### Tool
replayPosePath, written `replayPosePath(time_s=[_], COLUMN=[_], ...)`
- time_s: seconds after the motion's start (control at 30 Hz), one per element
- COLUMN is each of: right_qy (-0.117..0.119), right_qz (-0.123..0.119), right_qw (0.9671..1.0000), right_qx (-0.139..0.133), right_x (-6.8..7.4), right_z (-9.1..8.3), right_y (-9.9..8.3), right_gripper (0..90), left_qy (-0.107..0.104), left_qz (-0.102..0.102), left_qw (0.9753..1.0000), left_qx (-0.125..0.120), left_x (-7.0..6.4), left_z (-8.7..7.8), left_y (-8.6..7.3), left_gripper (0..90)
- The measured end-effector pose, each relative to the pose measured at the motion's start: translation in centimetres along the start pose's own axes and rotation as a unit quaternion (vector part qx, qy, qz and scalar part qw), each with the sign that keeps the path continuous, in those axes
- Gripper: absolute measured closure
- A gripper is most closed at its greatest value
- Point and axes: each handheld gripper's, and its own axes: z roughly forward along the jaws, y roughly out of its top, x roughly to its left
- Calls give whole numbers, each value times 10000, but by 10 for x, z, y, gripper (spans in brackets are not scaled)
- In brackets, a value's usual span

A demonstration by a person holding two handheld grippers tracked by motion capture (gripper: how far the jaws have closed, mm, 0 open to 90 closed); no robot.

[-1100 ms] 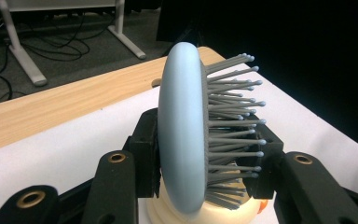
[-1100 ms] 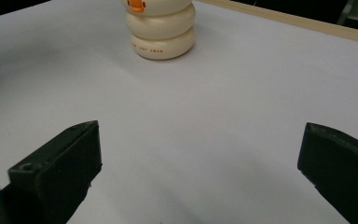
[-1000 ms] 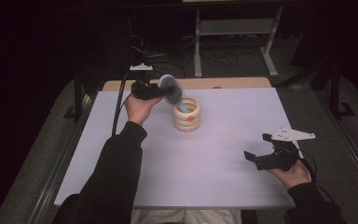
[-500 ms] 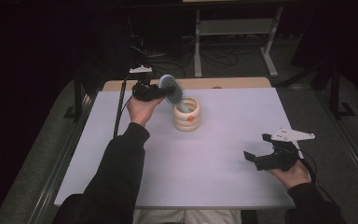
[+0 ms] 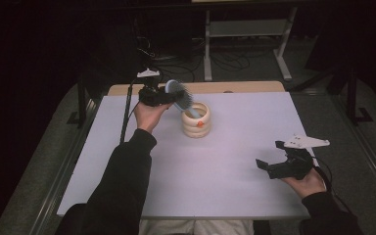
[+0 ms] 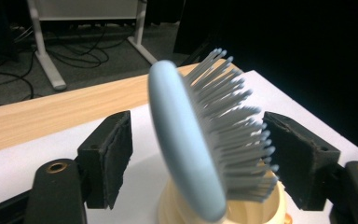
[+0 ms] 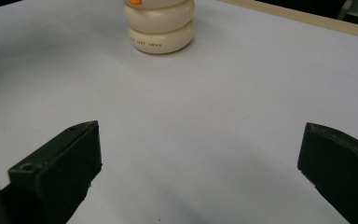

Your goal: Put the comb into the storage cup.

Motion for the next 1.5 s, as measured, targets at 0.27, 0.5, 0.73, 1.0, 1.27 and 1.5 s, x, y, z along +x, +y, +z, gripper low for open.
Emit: replayPosePath(time_s=[0.27,0.5,0.73,1.0,1.27,1.5], right_qy=[-4,5,2,25,13,-3], right_qz=[3,-2,4,60,59,49], right_qw=[10000,10000,10000,10000,10000,10000], right_qx=[30,27,23,-28,-34,-57], right_x=[1,1,1,0,0,0], right_z=[1,1,1,1,1,0], right_y=[0,0,0,-1,-1,-1], right_gripper=[0,0,0,0,0,0], left_qy=[-58,-333,-387,-364,-410,-394], left_qz=[-53,67,358,374,431,439], left_qw=[9999,9994,9985,9977,9974,9974], left_qx=[-75,-15,-153,-426,-408,-416], left_x=[7,11,14,27,35,41], left_z=[-7,-16,-33,-56,-78,-91], left_y=[-4,-3,-4,-15,-21,-27], left_gripper=[85,0,0,0,0,0])
